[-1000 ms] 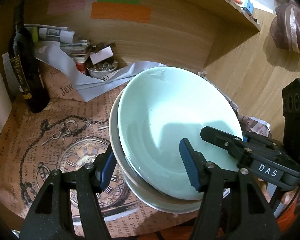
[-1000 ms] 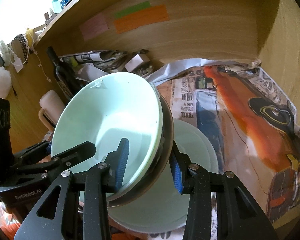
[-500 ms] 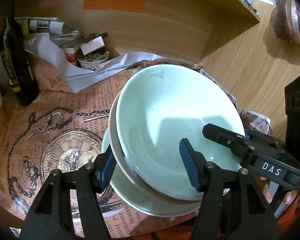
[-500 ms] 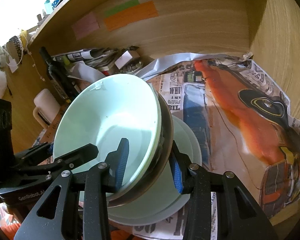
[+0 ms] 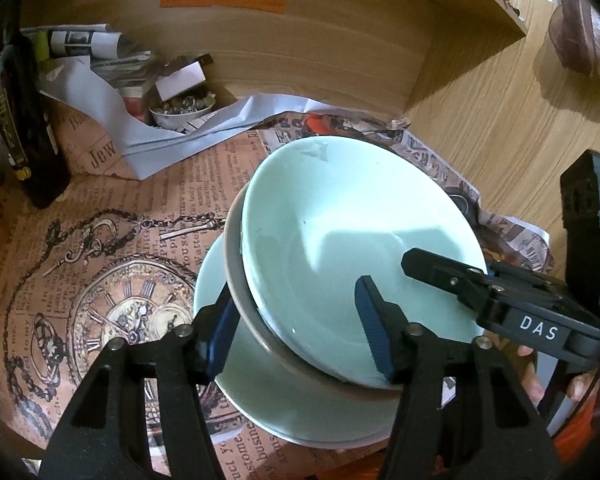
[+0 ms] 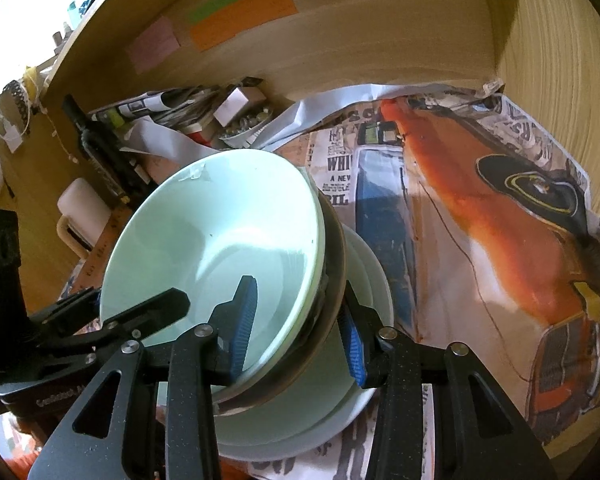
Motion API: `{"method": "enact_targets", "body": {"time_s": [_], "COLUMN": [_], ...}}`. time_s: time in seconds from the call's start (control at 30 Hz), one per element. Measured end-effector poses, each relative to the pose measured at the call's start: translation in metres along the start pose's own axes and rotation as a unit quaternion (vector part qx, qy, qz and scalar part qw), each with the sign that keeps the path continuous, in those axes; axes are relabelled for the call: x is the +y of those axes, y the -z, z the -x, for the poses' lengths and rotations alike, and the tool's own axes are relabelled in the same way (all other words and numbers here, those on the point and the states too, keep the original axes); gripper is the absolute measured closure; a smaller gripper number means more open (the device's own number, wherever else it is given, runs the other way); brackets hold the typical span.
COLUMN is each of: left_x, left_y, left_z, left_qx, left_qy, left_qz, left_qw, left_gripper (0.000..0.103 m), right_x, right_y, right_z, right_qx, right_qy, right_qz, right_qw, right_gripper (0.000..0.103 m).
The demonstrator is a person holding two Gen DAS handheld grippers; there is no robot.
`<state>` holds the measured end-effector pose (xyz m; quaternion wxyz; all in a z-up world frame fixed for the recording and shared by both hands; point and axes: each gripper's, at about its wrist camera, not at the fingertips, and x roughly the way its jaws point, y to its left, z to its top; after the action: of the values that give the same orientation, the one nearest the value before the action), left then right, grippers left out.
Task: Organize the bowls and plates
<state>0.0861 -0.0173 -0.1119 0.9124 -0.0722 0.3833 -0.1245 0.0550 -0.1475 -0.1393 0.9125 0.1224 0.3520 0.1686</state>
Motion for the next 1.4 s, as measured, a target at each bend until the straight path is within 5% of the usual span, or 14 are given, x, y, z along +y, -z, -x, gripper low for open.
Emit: {"method": "enact_targets", "body": {"time_s": [0.33, 0.6, 0.8, 1.03, 1.4], "left_x": [0.008, -0.008, -0.014, -0.028, -0.056], "left_y": [-0.001, -0.002, -0.007, -0.010, 0.004], "left_z": [0.000, 0.028, 0.066, 0.119, 0.151], "left_qx": [-0.006, -0.076, -0.144, -0.243, -0.302], "left_qy": [0.018, -0.060, -0.077, -0.087, -0.090], "left_qz": [0.021, -0.030, -0.035, -0.037, -0.064], "left_qw": [0.9996, 0.9948, 0.9860, 0.9654, 0.9470], "left_gripper": [0.050, 0.050, 0.049, 0.031, 0.003], "right_x": [0.003, 0.009, 0.024, 0.045, 0.061], "right_y": [0.000, -0.003, -0.007, -0.006, 0.008], "right_z": [0.003, 0.026, 0.052, 0.092, 0.141], "right_qx": [-0.015, -0.061, -0.115, -0.194, -0.273], "right_qy": [0.002, 0.019, 0.018, 0.013, 0.004], "right_qz": [0.026, 0.054, 0.081, 0.115, 0.134], "right_qw": [1.000, 0.997, 0.990, 0.974, 0.953], "right_gripper": [0.059, 0.049, 0.046, 0.032, 0.002]}}
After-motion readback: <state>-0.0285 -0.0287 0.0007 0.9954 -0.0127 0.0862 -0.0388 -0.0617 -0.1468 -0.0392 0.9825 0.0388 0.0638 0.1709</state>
